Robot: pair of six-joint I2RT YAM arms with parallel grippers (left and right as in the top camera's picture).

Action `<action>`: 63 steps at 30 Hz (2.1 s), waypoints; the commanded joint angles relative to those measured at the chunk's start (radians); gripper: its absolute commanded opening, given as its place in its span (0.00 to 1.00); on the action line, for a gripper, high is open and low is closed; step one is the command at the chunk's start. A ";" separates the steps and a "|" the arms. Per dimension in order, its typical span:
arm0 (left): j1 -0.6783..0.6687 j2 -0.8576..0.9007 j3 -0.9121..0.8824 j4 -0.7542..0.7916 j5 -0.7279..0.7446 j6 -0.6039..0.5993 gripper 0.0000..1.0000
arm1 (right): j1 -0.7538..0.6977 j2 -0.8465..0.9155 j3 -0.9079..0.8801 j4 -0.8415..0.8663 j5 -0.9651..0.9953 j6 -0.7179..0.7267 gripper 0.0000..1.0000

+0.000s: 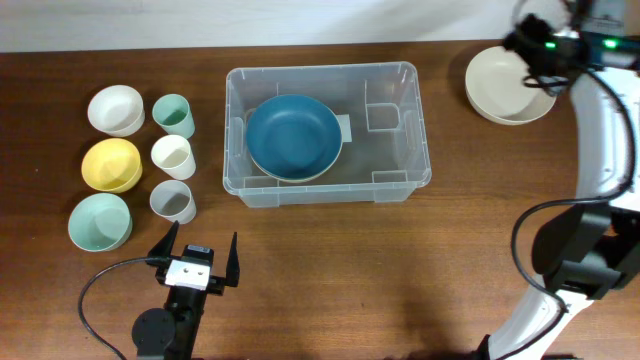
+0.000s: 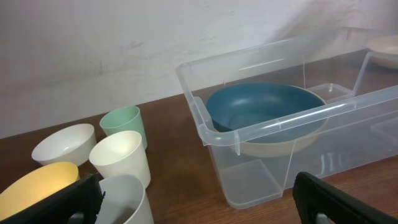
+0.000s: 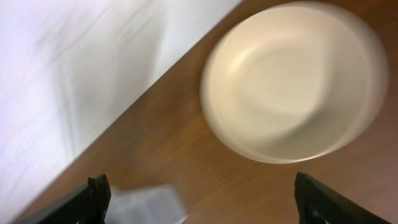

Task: Pack container
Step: 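Move the right gripper to the back cream bowl, then grasp the back cream bowl rim with the right gripper and lift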

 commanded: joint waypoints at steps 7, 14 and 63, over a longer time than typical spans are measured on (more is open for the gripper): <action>0.001 -0.008 -0.005 -0.004 -0.004 0.016 1.00 | -0.057 0.164 0.007 0.076 0.040 0.041 0.90; 0.001 -0.008 -0.005 -0.003 -0.004 0.016 1.00 | -0.057 0.251 0.007 0.126 0.039 0.103 0.90; 0.001 -0.008 -0.005 -0.004 -0.004 0.016 1.00 | -0.069 0.384 -0.017 0.039 0.168 0.355 0.91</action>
